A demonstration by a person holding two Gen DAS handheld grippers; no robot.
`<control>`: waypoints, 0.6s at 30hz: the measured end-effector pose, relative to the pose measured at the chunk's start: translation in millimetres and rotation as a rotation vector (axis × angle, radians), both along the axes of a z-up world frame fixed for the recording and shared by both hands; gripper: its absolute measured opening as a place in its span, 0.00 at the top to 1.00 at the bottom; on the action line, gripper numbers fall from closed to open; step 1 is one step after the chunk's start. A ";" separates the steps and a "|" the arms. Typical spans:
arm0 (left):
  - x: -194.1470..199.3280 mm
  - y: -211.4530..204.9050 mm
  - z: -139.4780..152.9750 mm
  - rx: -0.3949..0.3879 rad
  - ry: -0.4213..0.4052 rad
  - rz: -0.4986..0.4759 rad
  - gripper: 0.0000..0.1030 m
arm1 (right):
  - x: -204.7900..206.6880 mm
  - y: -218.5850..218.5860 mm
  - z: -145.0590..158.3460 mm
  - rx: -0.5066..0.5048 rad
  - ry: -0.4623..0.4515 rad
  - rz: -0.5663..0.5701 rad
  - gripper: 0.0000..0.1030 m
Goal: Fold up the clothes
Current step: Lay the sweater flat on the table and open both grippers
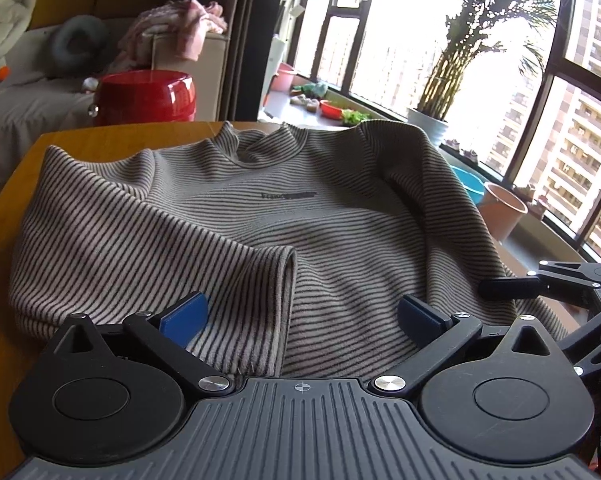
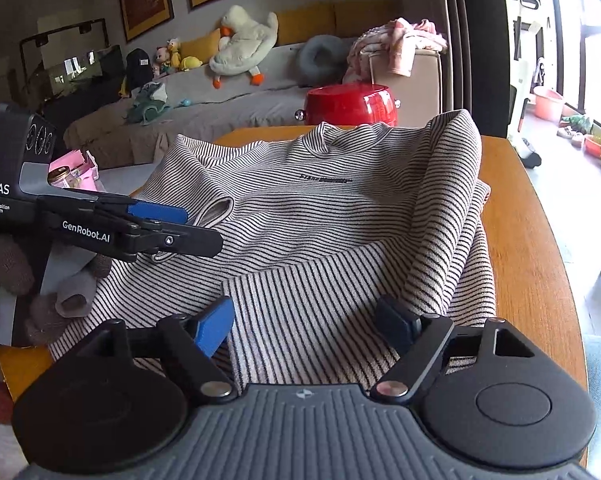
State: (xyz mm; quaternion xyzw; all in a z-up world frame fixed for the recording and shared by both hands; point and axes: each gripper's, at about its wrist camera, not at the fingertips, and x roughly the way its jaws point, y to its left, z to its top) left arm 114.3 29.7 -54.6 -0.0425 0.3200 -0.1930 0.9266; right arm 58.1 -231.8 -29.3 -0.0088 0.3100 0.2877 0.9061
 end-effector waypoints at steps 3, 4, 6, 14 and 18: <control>0.6 4.2 -0.3 -0.022 0.003 0.006 0.00 | -1.4 0.0 -0.3 0.007 0.000 -0.007 0.23; 0.5 4.8 -0.7 -0.028 0.006 0.007 0.00 | -2.1 0.1 -0.5 0.008 0.000 -0.010 0.23; -1.4 3.7 -1.0 -0.024 0.006 0.008 0.00 | -3.0 0.8 -0.7 0.005 -0.002 -0.013 0.23; -0.9 2.3 -0.8 -0.017 0.011 0.003 0.00 | -6.5 2.3 -0.9 -0.009 -0.003 -0.020 0.23; -1.0 0.8 -0.1 -0.011 0.013 0.004 0.00 | -7.1 2.6 0.9 -0.014 0.007 -0.033 0.23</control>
